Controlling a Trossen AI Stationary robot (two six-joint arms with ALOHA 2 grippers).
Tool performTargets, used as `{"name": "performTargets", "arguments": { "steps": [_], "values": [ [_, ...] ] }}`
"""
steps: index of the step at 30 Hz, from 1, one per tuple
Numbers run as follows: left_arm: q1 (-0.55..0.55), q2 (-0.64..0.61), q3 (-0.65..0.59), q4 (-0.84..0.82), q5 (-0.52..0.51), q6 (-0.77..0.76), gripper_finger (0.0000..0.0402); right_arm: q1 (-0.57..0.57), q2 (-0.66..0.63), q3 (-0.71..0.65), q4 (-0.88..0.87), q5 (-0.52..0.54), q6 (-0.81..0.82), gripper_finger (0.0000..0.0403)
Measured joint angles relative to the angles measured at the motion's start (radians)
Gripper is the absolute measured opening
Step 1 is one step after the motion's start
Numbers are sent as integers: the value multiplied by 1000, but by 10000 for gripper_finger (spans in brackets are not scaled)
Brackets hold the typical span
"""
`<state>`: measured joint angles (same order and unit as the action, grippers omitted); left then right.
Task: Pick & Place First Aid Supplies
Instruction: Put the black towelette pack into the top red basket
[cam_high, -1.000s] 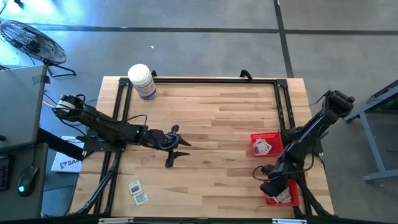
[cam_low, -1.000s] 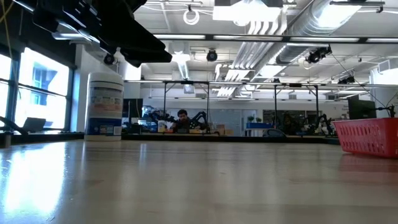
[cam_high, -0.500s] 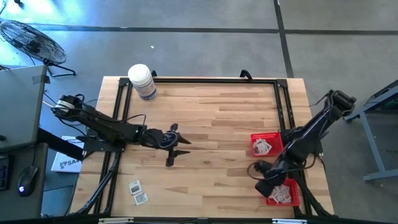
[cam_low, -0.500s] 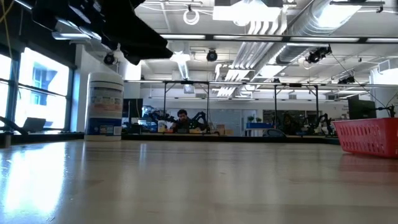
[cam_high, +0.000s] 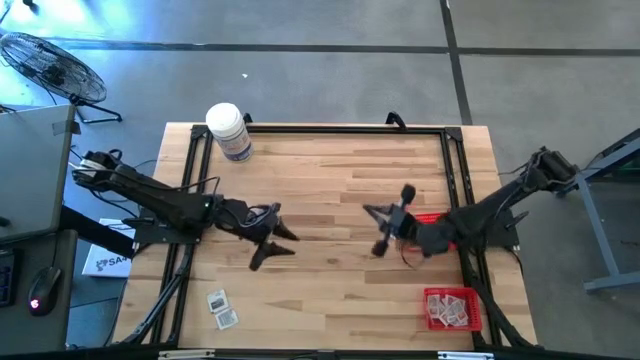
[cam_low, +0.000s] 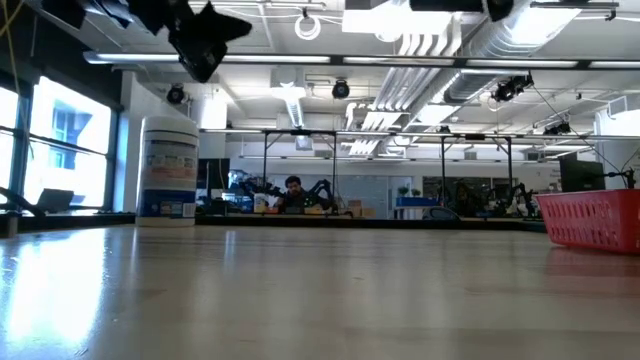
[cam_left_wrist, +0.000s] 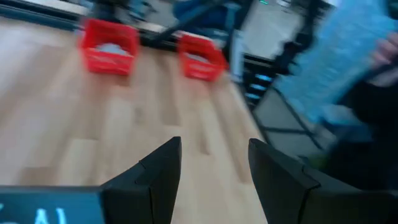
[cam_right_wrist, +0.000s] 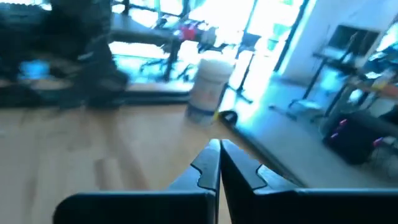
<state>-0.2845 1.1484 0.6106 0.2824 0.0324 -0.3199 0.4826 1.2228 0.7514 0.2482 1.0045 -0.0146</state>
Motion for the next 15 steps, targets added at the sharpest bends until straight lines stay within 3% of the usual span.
{"name": "performTargets", "arguments": {
  "steps": [3,7,10,15],
  "values": [
    [-41,-4,0,-19,42,-30,183,-68,0,-2,95,-86,-86,7],
    [-110,-4,0,-136,56,-197,183,-158,8,-2,134,-375,-98,5],
    [-168,-3,0,-249,56,-399,183,-210,38,-2,135,-514,-98,2],
    [-298,-3,0,-392,67,-775,183,-273,118,-3,244,-625,-149,4]
  ]
}}
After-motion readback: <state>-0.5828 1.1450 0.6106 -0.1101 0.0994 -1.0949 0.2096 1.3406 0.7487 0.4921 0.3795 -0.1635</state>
